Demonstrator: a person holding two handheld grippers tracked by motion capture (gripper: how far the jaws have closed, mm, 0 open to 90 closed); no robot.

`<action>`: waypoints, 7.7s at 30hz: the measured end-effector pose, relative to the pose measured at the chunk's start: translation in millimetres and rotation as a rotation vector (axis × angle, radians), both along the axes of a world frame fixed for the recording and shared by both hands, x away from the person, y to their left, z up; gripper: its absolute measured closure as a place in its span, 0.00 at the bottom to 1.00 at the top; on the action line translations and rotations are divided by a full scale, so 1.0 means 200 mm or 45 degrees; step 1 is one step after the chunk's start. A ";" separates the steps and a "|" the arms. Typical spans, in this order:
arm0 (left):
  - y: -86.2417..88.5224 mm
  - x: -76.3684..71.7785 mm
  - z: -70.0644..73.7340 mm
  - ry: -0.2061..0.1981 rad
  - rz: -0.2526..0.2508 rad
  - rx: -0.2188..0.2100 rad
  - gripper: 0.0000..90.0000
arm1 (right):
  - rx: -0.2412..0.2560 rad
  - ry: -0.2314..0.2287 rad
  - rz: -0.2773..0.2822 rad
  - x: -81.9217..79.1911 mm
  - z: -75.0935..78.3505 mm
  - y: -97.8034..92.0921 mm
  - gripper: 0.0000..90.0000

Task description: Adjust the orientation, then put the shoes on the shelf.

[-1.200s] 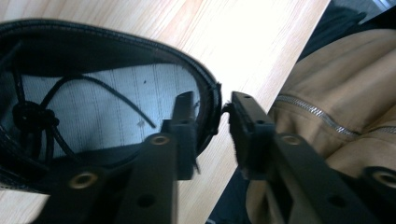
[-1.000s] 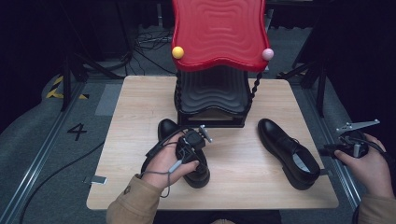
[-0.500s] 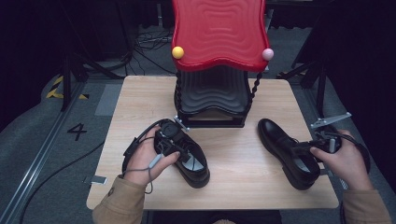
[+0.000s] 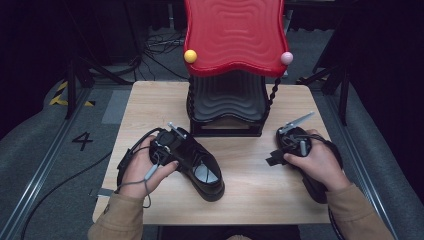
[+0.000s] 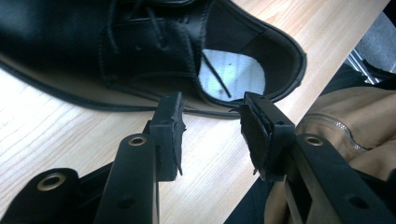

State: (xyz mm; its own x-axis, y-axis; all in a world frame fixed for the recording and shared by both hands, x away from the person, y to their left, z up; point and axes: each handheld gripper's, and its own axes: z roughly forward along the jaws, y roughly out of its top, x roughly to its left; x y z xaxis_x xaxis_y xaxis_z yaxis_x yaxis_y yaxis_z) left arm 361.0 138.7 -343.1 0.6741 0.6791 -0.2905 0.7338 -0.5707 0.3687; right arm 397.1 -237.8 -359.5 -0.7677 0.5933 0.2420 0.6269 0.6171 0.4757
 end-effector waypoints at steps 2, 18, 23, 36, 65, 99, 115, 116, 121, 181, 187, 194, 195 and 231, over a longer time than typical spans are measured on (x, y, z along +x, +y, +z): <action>0.02 0.00 -0.01 -0.018 0.020 -0.003 0.65 | 0.010 0.010 0.042 0.02 -0.01 0.12 0.68; 0.09 0.01 -0.02 0.011 0.062 -0.028 0.67 | 0.044 0.048 0.164 0.05 -0.09 0.65 0.61; 0.09 0.01 -0.03 0.012 0.063 -0.030 0.67 | 0.002 0.002 0.141 0.08 -0.15 0.75 0.61; 0.07 0.02 -0.06 0.014 0.064 -0.013 0.64 | -0.002 0.024 -0.066 0.09 -0.22 0.80 0.97; 0.04 0.03 -0.08 0.032 0.057 -0.001 0.65 | 0.041 0.058 -0.387 -0.17 -0.15 0.21 0.87; 0.07 0.10 -0.11 0.063 0.047 -0.039 0.62 | -0.112 -0.118 -0.563 -0.17 0.08 -0.50 0.62; 0.08 0.09 -0.11 0.070 0.042 -0.031 0.61 | -0.195 0.098 -0.575 -0.14 -0.01 -0.60 0.59; 0.08 0.09 -0.11 0.075 0.040 -0.030 0.61 | -0.191 0.095 -0.566 -0.15 -0.01 -0.61 0.59; 0.07 0.10 -0.12 0.081 0.039 -0.025 0.60 | -0.197 0.128 -0.554 -0.15 -0.01 -0.61 0.62; 0.16 0.04 -0.14 0.097 0.111 -0.019 0.61 | -0.209 -0.120 -0.195 -0.13 -0.13 0.11 0.94; 0.16 0.04 -0.14 0.096 0.110 -0.021 0.60 | -0.103 -0.078 -0.179 -0.14 -0.18 0.19 0.87; 0.15 0.04 -0.15 0.102 0.097 -0.018 0.60 | -0.089 -0.075 -0.219 -0.15 -0.15 0.17 0.74; 0.15 0.05 -0.15 0.100 0.101 -0.018 0.60 | -0.041 -0.036 -0.240 -0.16 -0.11 0.14 0.66; 0.16 0.05 -0.17 0.108 0.128 -0.005 0.59 | -0.329 0.013 -0.255 -0.09 -0.30 0.38 0.77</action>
